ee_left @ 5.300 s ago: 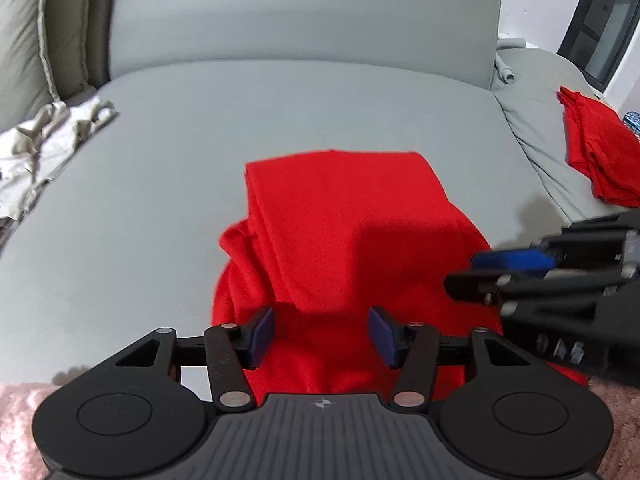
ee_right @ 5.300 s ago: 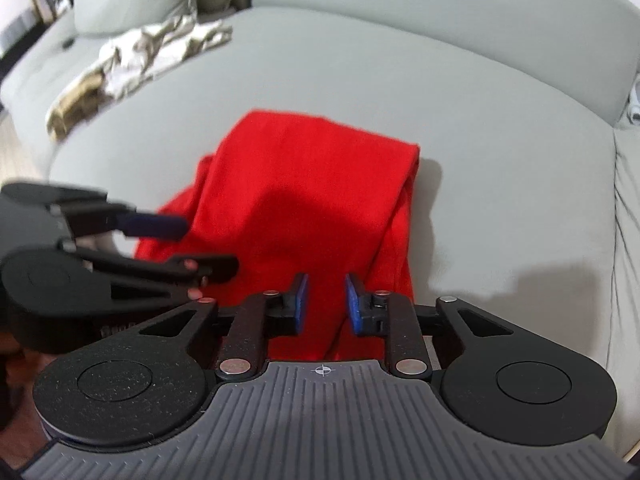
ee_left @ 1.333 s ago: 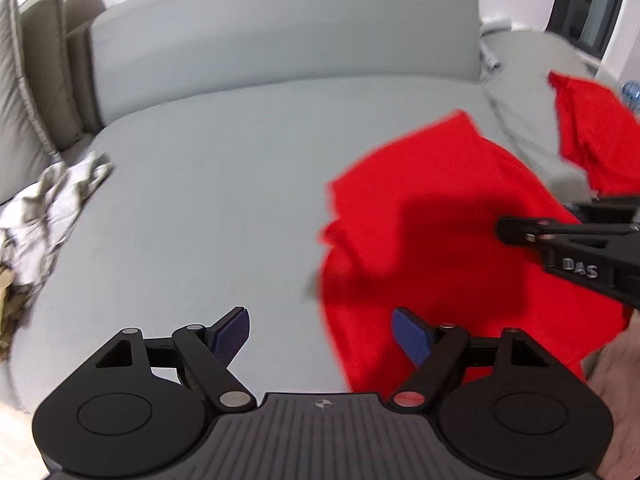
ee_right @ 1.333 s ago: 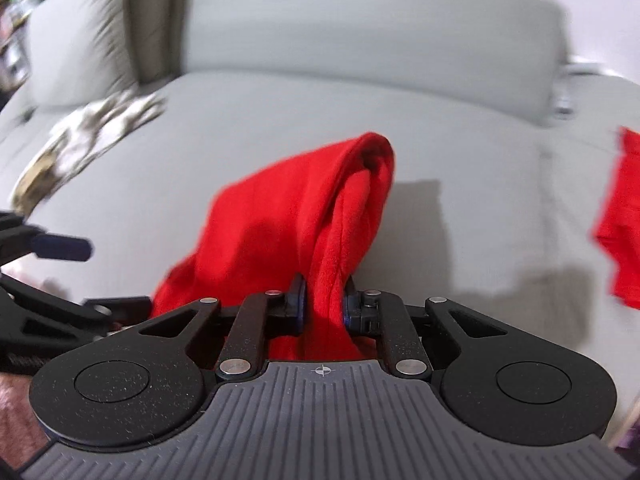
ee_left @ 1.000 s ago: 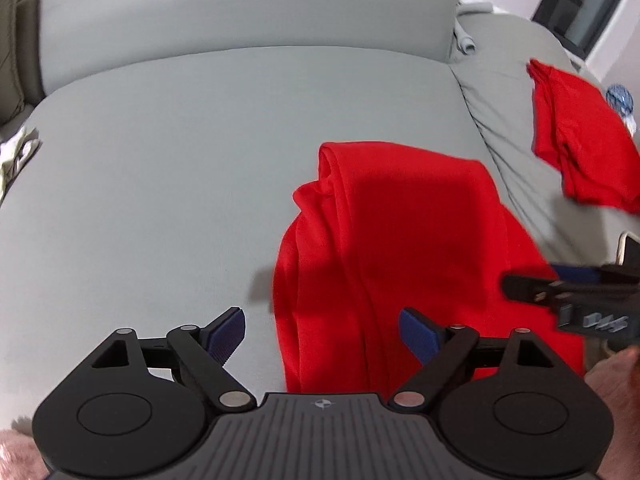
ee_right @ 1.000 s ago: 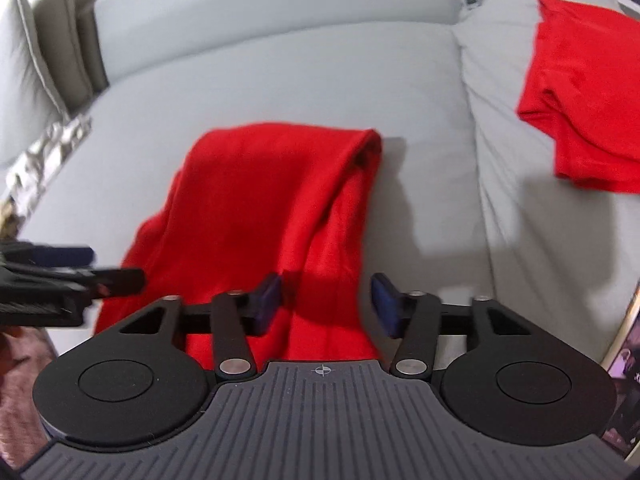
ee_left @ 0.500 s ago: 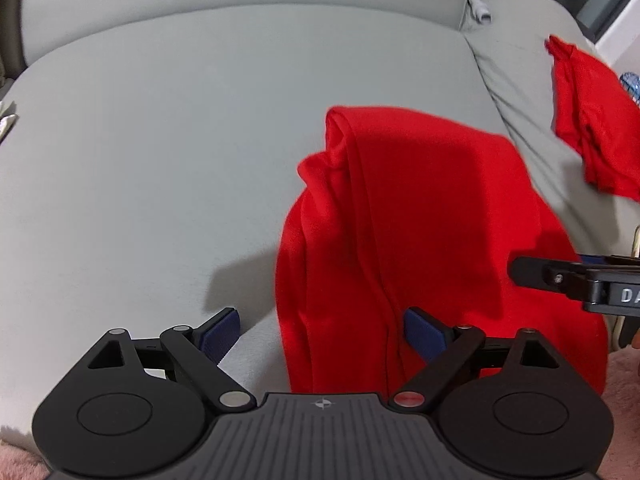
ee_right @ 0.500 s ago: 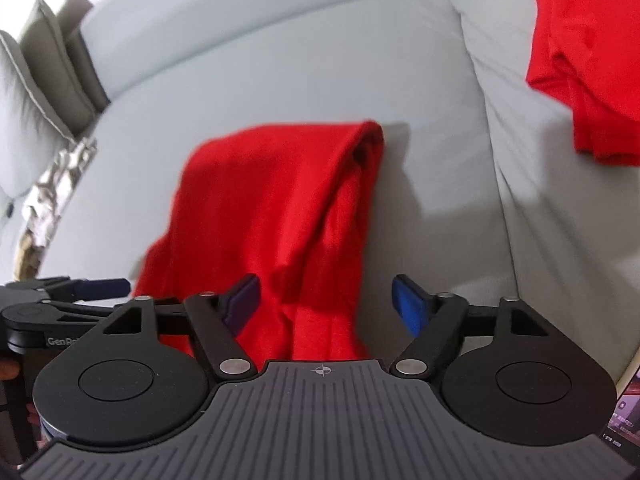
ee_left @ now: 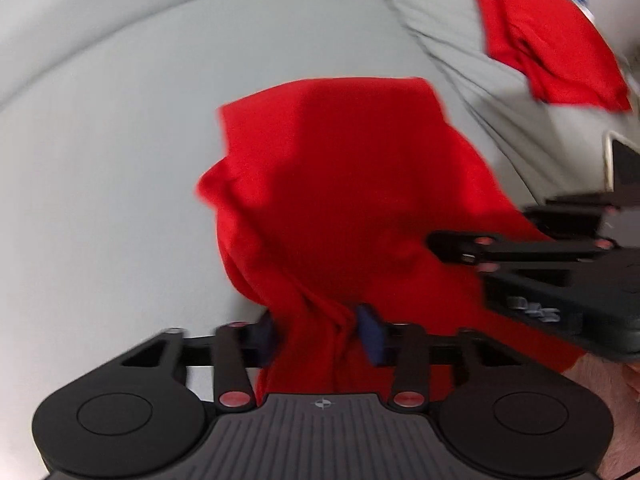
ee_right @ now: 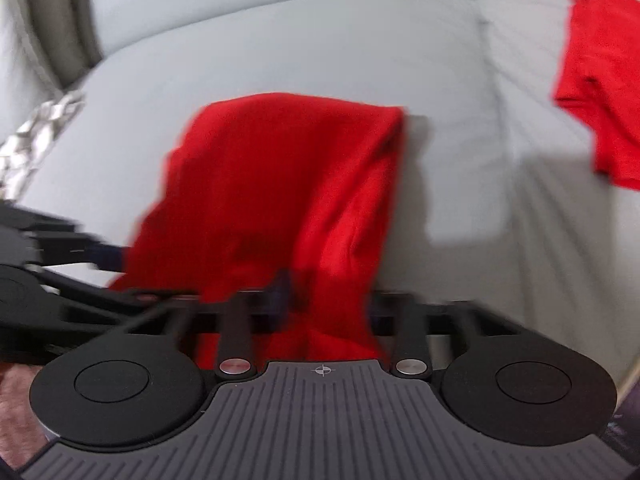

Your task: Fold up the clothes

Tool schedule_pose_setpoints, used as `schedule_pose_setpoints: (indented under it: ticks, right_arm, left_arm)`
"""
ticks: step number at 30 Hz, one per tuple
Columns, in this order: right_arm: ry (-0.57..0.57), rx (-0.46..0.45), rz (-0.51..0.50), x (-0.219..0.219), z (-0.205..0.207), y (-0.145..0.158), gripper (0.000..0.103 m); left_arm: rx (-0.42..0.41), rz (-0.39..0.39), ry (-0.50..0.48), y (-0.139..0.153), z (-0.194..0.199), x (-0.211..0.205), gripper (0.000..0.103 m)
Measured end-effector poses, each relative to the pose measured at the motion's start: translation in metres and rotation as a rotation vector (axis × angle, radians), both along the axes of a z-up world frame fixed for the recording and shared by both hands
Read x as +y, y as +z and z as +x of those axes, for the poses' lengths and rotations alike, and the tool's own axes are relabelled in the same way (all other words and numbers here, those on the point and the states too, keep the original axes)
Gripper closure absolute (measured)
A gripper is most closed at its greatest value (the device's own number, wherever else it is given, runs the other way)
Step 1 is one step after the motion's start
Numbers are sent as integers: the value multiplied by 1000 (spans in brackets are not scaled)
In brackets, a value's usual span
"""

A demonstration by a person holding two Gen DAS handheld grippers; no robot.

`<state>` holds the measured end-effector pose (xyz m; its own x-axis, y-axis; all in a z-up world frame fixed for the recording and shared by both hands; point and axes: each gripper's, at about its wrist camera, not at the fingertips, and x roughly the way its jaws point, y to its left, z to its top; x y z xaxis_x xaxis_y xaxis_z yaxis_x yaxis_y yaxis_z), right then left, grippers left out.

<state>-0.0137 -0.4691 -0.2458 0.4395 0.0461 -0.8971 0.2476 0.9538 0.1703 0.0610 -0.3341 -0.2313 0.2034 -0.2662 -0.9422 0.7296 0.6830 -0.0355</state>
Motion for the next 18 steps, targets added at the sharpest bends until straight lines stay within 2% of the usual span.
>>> schedule_pose_setpoints:
  ticks: [2, 4, 9, 12, 18]
  right_arm:
    - [35, 0, -81, 14, 0, 5, 85]
    - [32, -17, -89, 15, -2, 12, 86]
    - [33, -78, -109, 14, -12, 37, 87]
    - [5, -127, -123, -3, -17, 60, 87]
    - [-66, -209, -155, -54, -22, 103, 87]
  left_arm:
    - [-50, 8, -21, 5, -11, -3, 87]
    - [-100, 15, -42, 10, -22, -7, 88]
    - [-154, -24, -35, 34, -23, -12, 88]
    - [-199, -67, -44, 59, -24, -25, 88]
    - [-231, -178, -32, 100, -18, -64, 88]
